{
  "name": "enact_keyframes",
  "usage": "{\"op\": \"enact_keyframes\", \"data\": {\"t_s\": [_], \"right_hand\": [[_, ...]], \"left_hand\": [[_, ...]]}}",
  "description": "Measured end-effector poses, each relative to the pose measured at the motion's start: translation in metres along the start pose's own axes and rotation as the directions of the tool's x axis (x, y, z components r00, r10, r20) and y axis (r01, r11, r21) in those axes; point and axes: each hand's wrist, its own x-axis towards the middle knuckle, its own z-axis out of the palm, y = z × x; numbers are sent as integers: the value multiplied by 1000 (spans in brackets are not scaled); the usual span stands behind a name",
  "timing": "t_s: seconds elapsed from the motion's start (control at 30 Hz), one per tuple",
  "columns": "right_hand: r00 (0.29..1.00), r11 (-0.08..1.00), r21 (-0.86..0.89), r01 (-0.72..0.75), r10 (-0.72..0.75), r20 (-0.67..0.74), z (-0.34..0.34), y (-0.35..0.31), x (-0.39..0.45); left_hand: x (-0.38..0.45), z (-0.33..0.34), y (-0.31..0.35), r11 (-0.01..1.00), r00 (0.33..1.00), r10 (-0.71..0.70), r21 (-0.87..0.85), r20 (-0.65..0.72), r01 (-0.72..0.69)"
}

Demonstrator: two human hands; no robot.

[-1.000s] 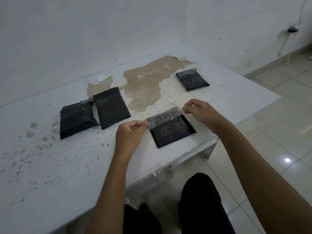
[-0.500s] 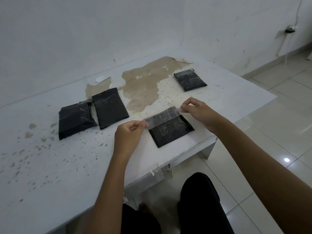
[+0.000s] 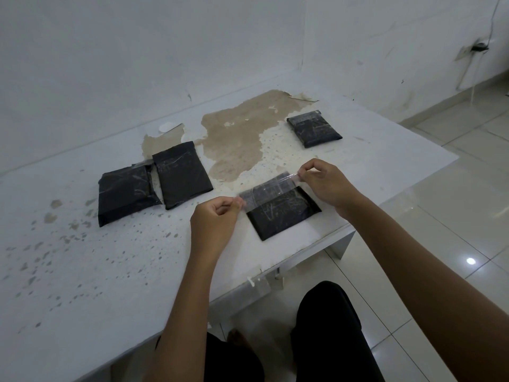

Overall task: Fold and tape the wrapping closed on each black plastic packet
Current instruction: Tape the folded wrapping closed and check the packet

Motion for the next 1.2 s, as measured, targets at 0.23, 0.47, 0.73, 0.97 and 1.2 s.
{"op": "enact_keyframes", "data": {"t_s": [0.23, 0.47, 0.73, 0.97, 1.2], "right_hand": [[999, 999, -27, 35, -35, -12, 1, 4, 0], [996, 996, -72, 56, -61, -70, 5, 6, 1], [982, 985, -161, 59, -86, -166, 13, 9, 1], [957, 973, -221, 65, -124, -261, 21, 12, -3], [948, 986, -164, 37, -86, -307, 25, 11, -5]], "left_hand": [[1, 3, -6, 999, 998, 45, 23, -40, -44], [-4, 6, -6, 994, 992, 95, 60, -80, -91], [-11, 14, -5, 978, 971, 182, 126, -154, -164], [-10, 15, -5, 976, 967, 190, 144, -171, -166], [-13, 19, -3, 979, 964, 179, 134, -197, -155]]}}
